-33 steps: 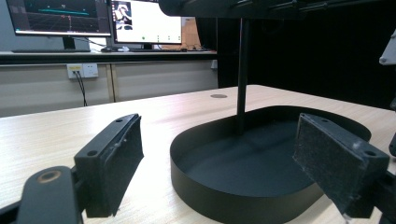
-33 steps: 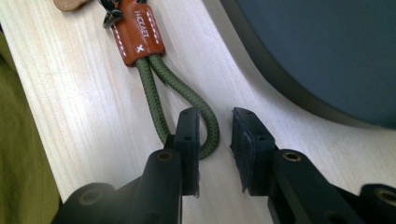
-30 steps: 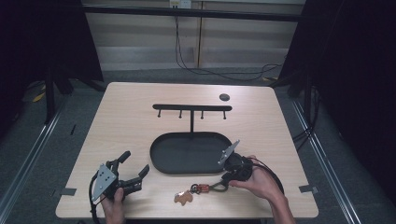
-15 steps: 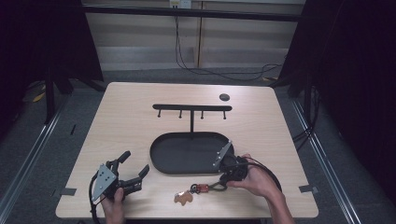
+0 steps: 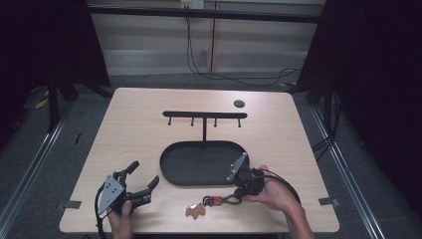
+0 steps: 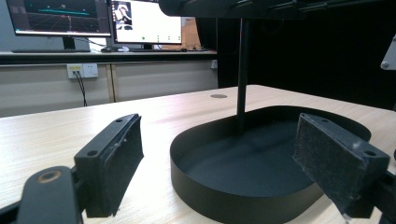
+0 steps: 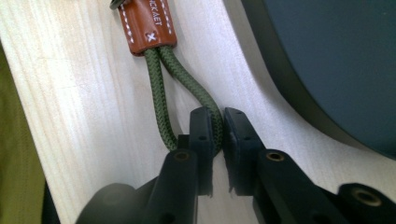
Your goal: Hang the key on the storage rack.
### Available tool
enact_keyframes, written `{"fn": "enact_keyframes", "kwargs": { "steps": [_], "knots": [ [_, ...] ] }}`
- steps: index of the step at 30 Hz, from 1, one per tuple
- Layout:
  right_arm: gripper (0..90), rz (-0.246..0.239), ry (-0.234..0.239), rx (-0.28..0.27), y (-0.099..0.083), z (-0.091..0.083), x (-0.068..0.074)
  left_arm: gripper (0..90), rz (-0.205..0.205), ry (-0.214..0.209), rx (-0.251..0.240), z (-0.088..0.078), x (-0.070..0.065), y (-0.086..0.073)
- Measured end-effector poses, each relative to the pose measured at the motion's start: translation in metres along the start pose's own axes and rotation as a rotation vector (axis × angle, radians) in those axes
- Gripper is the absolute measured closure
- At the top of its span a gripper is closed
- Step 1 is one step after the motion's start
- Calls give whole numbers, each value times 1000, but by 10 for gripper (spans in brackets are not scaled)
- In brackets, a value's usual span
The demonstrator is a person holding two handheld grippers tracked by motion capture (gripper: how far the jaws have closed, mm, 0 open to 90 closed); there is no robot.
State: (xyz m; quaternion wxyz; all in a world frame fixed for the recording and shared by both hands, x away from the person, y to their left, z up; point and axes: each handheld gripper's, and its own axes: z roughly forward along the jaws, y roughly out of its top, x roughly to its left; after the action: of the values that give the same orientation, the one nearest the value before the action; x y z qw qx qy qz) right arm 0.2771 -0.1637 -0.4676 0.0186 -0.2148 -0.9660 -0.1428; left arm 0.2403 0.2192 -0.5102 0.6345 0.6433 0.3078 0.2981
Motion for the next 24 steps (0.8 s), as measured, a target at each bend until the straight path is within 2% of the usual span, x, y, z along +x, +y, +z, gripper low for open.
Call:
{"fn": "enact_keyframes", "kwargs": {
  "steps": [9,15,18,23,24],
  "knots": [
    [846,19,46,19,0,-7,-3,155,0,1,-3,0,0,0],
    [851,19,40,27,6,-21,-5,155,-4,0,-3,0,0,0],
    [852,17,18,18,10,-28,-5,155,1,0,0,0,0,0],
    [855,5,20,17,15,-37,-7,155,0,0,0,0,0,0],
    [857,4,21,30,17,-40,-8,155,-3,0,-2,0,0,0]
  ]
}}
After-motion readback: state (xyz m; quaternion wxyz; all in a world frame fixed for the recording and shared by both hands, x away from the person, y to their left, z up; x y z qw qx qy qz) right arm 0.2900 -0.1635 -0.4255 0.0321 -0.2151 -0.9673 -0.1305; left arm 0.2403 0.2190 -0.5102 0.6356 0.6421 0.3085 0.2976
